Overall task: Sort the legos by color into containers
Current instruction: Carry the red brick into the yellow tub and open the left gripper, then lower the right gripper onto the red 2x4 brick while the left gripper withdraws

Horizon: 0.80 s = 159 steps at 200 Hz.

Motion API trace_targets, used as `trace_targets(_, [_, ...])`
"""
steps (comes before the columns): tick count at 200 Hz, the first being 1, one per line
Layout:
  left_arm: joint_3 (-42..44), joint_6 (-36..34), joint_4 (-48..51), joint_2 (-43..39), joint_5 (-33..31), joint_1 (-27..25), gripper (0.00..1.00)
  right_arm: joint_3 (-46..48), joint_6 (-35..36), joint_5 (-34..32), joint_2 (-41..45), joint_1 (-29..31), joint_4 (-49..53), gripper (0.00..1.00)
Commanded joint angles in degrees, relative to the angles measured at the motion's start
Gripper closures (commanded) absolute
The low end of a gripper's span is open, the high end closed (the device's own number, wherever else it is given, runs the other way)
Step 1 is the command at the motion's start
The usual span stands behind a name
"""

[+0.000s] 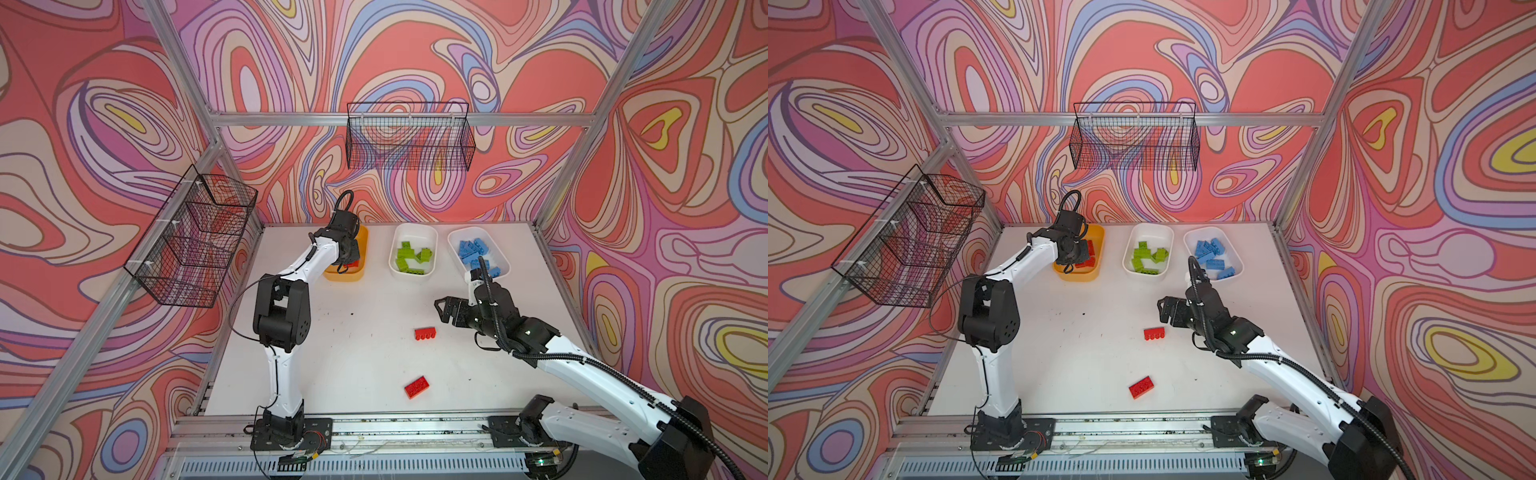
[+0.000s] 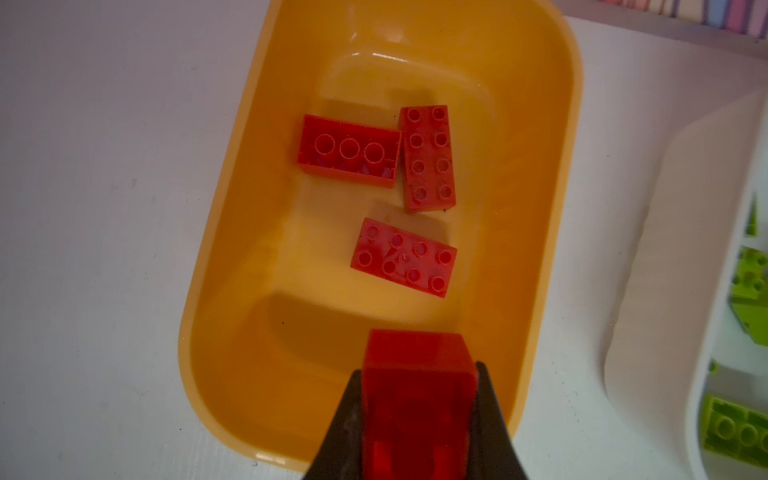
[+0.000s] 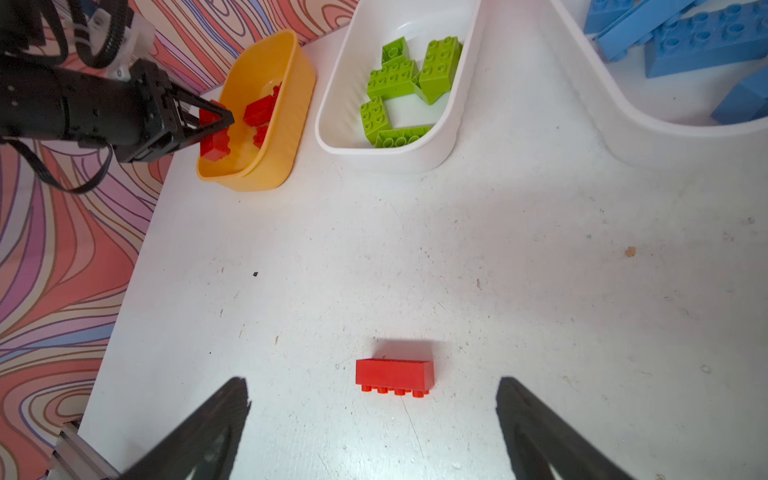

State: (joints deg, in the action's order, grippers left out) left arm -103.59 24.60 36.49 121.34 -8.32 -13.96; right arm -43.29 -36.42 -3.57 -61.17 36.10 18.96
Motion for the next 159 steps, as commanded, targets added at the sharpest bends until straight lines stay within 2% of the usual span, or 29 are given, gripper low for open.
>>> trace_targets(1, [-8.3,-2.1,6.1,6.6,0.5,0.7,0.87,-0.8,0.3,-0.3,-2.7,0.4,-2.2,0.02])
trace_targets(31, [-19.2,-2.6,9.2,14.7,0.5,1.8,0.82,-2.9,1.1,-0.4,-7.2,0.4,-3.2,0.02])
trace_targets(40, [-21.1,-2.6,9.6,16.1,1.0,2.0,0.75,-3.5,1.2,-0.4,-8.3,0.4,-3.4,0.02])
trace_targets(67, [-22.1,-2.4,9.3,16.4,2.6,2.4,0.43,-4.6,1.6,-0.1,-11.2,0.4,-4.3,0.02])
trace_targets(83, [-20.7,-2.0,9.0,14.5,4.4,2.4,0.35,-4.6,1.7,0.0,-12.2,0.4,-5.0,0.02])
trace_targets(104, [-14.3,-1.9,6.6,8.7,7.8,2.0,0.29,-4.7,2.5,-1.0,-13.7,0.4,-4.8,0.02])
trace_targets(128, [0.8,-2.0,-1.8,-2.9,8.0,0.1,0.01,-5.0,3.4,-3.0,-16.2,0.4,-2.8,0.02])
trace_targets(159, [17.6,-0.4,-7.1,-17.0,6.3,-2.5,0.0,-4.4,2.7,-3.6,-17.5,1.6,-2.0,0.02])
